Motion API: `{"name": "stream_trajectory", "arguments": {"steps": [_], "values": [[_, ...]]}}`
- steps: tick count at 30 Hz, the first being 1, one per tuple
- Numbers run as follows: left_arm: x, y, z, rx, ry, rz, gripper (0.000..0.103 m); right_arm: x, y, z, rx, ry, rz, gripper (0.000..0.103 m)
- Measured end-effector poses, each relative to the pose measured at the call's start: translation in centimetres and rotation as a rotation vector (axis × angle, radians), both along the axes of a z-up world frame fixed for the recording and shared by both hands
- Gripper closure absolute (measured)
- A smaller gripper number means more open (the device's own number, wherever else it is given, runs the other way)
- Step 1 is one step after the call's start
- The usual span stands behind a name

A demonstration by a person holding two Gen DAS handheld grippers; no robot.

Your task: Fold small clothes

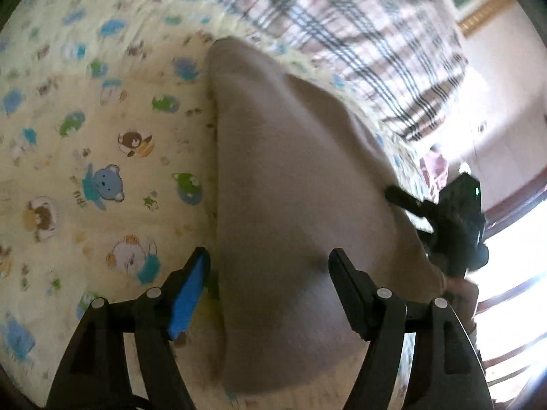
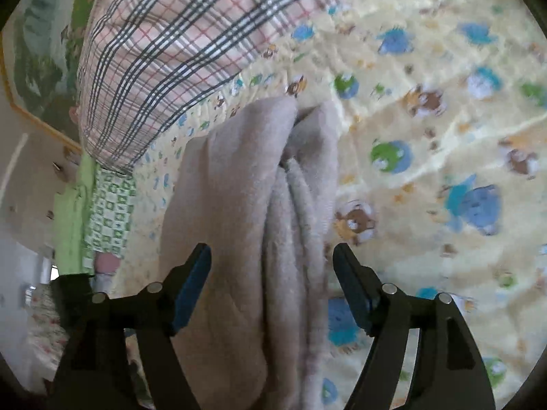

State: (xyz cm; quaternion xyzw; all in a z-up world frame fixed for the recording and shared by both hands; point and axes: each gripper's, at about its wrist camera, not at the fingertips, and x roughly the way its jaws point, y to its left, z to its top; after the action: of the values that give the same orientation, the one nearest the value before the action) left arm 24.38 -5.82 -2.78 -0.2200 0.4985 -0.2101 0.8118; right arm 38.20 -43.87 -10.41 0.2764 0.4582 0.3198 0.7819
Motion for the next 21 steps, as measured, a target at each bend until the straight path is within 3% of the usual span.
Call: {"name": "stream_trajectory", "arguments": {"steps": [4,9,10,12,14,16,21], "values": [[2.7,0.1,-1.9,-0.111,0.054,-0.029,0.028,0.7,0.3,-0.7,0.017,0.014,0.018,0.029],[5.3,-0.6,-3.5,-0.190,0.079,-0.039,0.026,0.7,0.8,-0.8,-0.007,-0.001,0.053,0.030],[5.9,-0.8,-3.6,-0.199,0.074,-0.041,0.028,0.7,1.1,-0.8,-0.018,-0.002,0.067,0.033],[6.3,-1.1,-3.7,-0.197,0.063,-0.050,0.036,0.5,1.5,-1.0,0.005,0.022,0.086,0.056],[6.6,-1.1,-3.7,-0.190,0.052,-0.053,0.056,0.0,1.7,-0.5,-0.021,0.001,0.077,0.062],[5.8,0.1,-3.4,-0.223,0.043,-0.043,0.065,-1.0,2.2,0.9,-0.036,-0.035,0.064,0.065],[2.2,3.6,-0.1,-0.203,-0.024,-0.014,0.066,-3.8,4.6,3.8,0.061,-0.100,0.098,0.068]]}}
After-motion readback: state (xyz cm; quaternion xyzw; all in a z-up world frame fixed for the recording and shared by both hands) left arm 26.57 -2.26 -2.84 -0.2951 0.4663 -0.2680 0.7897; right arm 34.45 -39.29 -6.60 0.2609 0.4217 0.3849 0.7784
